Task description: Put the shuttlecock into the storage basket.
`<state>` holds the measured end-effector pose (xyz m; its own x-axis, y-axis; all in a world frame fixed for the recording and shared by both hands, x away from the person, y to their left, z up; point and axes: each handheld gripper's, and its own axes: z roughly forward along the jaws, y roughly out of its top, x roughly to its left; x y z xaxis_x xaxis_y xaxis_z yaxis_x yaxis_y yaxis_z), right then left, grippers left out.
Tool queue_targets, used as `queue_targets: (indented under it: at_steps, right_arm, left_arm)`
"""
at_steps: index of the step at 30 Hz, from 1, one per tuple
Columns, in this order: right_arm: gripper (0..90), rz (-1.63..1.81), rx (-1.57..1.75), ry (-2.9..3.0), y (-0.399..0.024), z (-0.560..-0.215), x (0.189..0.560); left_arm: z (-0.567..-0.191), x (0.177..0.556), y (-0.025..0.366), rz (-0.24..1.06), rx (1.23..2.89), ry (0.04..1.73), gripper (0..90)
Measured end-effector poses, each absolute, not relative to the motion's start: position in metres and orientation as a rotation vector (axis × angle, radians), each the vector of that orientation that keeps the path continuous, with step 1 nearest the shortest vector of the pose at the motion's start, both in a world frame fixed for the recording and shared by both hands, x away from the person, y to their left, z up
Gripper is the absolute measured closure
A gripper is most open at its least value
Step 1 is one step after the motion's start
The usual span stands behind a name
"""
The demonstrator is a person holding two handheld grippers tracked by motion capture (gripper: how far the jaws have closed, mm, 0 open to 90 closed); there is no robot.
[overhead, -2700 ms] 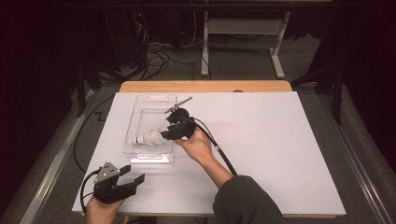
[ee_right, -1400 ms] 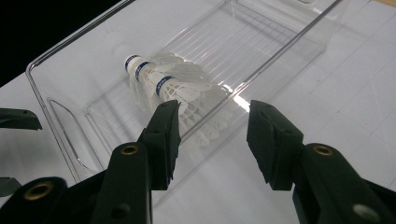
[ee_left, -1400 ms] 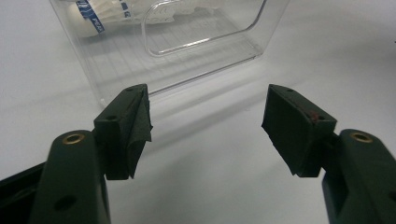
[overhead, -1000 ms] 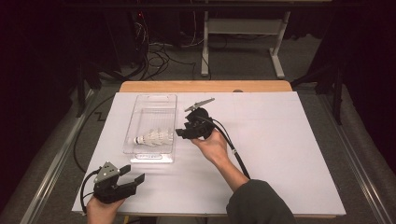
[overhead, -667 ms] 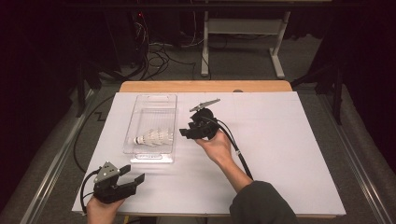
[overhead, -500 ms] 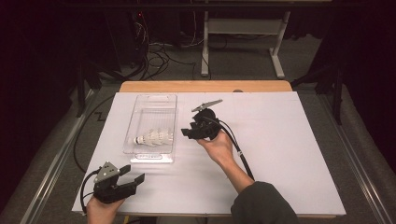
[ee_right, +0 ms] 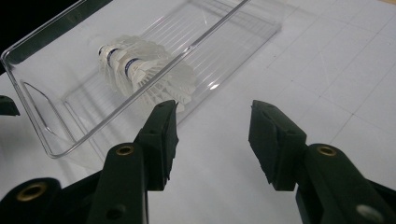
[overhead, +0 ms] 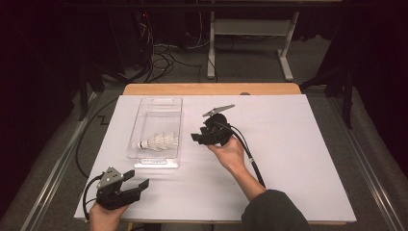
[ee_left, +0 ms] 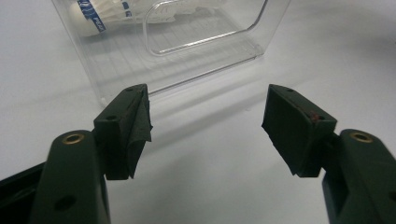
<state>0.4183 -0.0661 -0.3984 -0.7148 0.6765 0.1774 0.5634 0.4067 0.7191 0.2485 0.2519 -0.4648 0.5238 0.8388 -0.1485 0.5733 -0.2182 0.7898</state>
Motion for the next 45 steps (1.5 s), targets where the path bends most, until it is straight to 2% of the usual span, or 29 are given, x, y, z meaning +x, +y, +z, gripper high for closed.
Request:
queue_targets:
  at_steps: [45]
  right_arm:
    - [52.3, 1.212, 1.193, 2.445, -0.114, -0.407, 0.409]
  left_arm:
    - [-0.465, 0.249, 0.252, 0.392, 1.914, 1.161, 32.9]
